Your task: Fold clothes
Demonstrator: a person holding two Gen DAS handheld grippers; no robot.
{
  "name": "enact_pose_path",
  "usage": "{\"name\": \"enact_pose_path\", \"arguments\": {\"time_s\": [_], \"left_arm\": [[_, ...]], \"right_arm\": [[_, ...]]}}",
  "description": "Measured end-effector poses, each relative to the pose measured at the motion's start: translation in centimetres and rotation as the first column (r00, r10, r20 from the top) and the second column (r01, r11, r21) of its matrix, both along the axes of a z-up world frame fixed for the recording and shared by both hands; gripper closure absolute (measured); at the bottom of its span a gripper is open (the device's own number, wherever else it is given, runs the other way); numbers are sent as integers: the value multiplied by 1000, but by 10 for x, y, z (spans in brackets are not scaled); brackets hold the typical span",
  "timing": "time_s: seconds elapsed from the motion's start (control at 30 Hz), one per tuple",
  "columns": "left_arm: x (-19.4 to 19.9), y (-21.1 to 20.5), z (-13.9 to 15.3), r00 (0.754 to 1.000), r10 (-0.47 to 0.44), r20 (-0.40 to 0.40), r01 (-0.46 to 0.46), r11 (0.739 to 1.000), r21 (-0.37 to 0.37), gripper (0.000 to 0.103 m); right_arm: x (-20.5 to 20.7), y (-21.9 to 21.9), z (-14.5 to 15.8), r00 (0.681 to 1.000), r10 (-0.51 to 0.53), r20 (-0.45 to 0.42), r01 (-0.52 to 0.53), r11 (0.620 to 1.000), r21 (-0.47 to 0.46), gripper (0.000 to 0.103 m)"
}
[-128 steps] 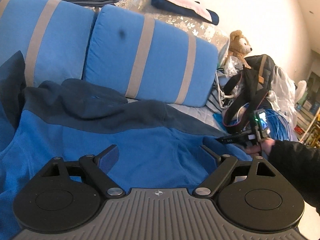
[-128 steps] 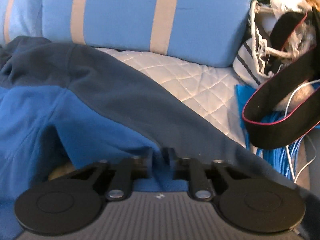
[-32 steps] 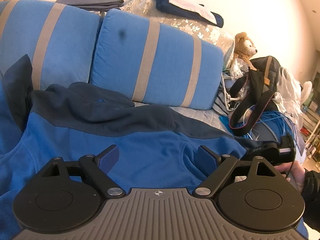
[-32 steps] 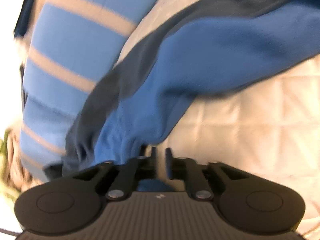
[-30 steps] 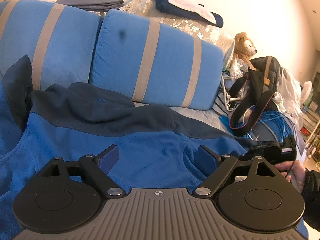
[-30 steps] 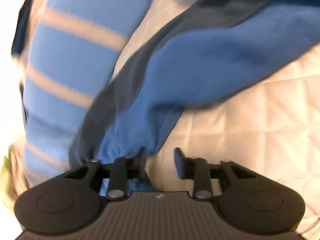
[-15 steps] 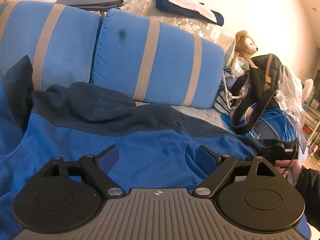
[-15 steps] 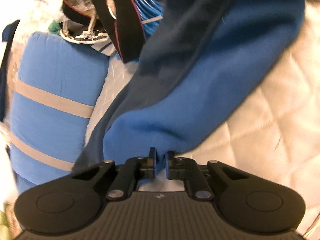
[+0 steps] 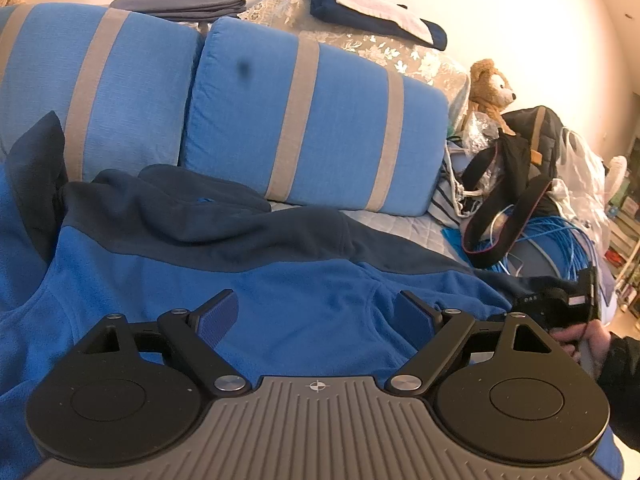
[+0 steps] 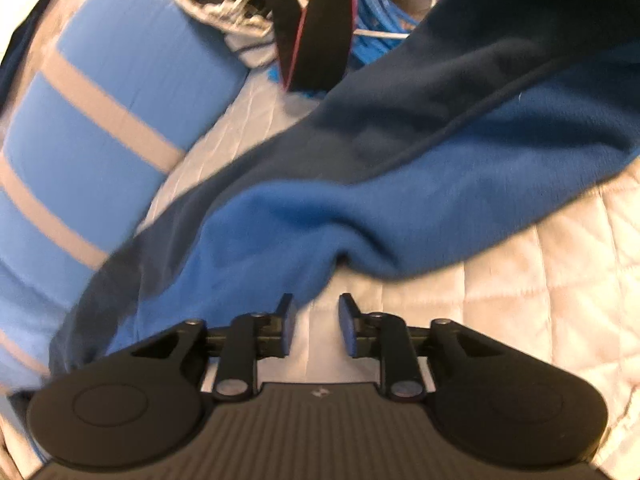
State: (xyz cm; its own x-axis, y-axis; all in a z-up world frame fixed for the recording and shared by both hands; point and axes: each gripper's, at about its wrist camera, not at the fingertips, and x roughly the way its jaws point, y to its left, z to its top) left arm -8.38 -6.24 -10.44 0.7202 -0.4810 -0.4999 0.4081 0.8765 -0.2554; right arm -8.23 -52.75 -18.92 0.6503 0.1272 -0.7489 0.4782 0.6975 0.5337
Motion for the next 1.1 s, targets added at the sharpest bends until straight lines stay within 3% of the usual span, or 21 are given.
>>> {"name": "enact_pose_path", "arguments": {"time_s": [0.17,0.27,0.37,0.43,0.53,0.67,0.73,0.9,1.0,1.1], "left_arm": [[-1,1,0,1000,0,3,0,1000,-4,17],[-1,1,0,1000,1,4,-1,1000,-1,17],[-1,1,1,1000,2,9,-2,1000,-3,17],[-3,1,2,1000,1,18,-1,1000,-11,17],[-4,2,4,999,-1,32,1,1000,-22,17],[-7,3,6,999,-3,51,5,999,-36,17],[-8,4,7,998,-4,60,6,999,-44,17],[-9,4,9,997,-2,72,5,999,-48,17],[-9,2,9,997,2,73,1,999,-42,17],[-8,1,9,997,6,73,-3,999,-36,17]], "right_arm": [[-11,15,16,992,126,-7,-126,983,-132,23],[-19,16,31,983,181,16,-173,960,-219,23],[-32,5,52,982,175,72,-141,932,-335,22],[-44,-6,69,980,166,110,-103,894,-437,22],[-70,-28,95,979,131,157,-4,780,-626,22],[-102,-69,106,986,30,162,97,689,-718,24],[-111,-86,103,990,17,139,93,666,-740,25],[-114,-110,83,992,108,63,-24,659,-752,35],[-98,-114,73,987,163,2,-107,651,-752,72],[-77,-124,74,985,172,-12,-122,644,-755,89]]}}
